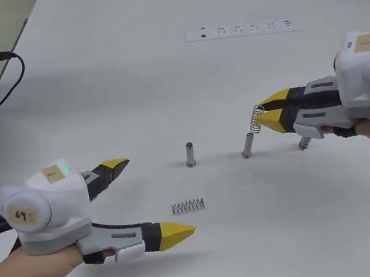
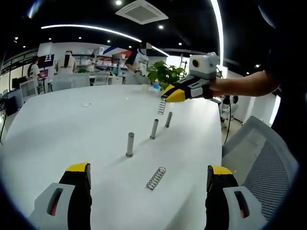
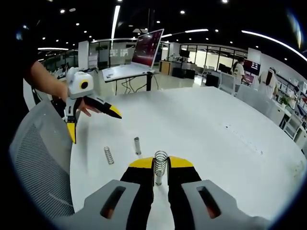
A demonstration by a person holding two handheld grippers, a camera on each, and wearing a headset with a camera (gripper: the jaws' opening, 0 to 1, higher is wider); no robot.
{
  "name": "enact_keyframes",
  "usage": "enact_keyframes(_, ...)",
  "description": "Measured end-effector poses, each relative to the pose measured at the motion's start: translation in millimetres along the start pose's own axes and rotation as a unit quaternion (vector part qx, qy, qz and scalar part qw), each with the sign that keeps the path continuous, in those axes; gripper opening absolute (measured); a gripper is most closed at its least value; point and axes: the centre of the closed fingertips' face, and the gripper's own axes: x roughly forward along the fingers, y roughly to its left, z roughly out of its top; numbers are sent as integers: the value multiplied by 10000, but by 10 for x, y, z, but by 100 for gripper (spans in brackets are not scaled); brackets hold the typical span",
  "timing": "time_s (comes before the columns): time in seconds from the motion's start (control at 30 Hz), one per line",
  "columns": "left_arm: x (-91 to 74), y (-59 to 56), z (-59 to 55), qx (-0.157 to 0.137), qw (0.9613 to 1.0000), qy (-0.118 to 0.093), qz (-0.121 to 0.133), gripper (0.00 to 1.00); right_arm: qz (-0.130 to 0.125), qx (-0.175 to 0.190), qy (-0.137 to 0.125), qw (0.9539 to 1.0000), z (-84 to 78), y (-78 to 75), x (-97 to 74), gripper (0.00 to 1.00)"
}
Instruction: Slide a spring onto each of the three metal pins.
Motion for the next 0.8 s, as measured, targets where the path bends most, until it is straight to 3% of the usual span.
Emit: enact_keyframes(0.8,-15,26,2,-31,10000,0,31,98,10,161,46,9999,-66,-14,69,7)
